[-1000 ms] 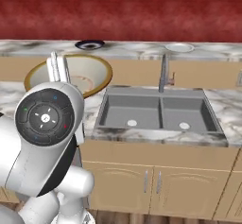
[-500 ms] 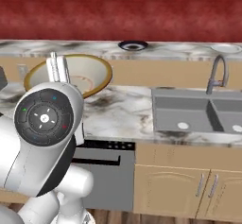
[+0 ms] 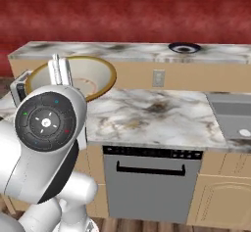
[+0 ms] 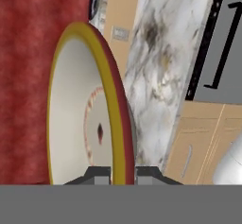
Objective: Move the bowls from the cabinet to the plates on the dining table.
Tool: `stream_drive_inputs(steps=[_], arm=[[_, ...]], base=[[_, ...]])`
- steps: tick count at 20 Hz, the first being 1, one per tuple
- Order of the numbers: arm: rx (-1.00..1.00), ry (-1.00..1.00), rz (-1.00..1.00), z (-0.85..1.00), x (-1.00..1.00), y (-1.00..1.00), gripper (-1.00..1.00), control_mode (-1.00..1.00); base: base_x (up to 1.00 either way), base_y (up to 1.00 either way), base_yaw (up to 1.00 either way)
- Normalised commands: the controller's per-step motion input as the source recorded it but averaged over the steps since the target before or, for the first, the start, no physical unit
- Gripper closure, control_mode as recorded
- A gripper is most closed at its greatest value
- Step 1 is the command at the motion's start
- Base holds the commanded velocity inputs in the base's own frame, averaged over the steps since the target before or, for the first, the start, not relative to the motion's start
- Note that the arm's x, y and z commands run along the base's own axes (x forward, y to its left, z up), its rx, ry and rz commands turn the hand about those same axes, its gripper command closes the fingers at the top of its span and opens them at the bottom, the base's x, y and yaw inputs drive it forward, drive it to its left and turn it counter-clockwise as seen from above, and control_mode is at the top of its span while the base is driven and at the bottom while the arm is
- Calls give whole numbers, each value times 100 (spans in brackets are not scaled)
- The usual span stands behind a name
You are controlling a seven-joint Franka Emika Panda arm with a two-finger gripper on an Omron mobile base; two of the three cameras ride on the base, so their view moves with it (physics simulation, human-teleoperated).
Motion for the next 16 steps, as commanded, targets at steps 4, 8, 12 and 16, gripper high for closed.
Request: stream_drive_inputs(steps=[4,8,12,16], arm=[[0,0,0,0,0,0,100,100],[0,0,0,0,0,0,100,100],[0,0,0,0,0,0,100,100],[0,0,0,0,0,0,100,100]], base=[[0,100,-3],[0,100,-6],[10,100,-9],[17,100,-11]])
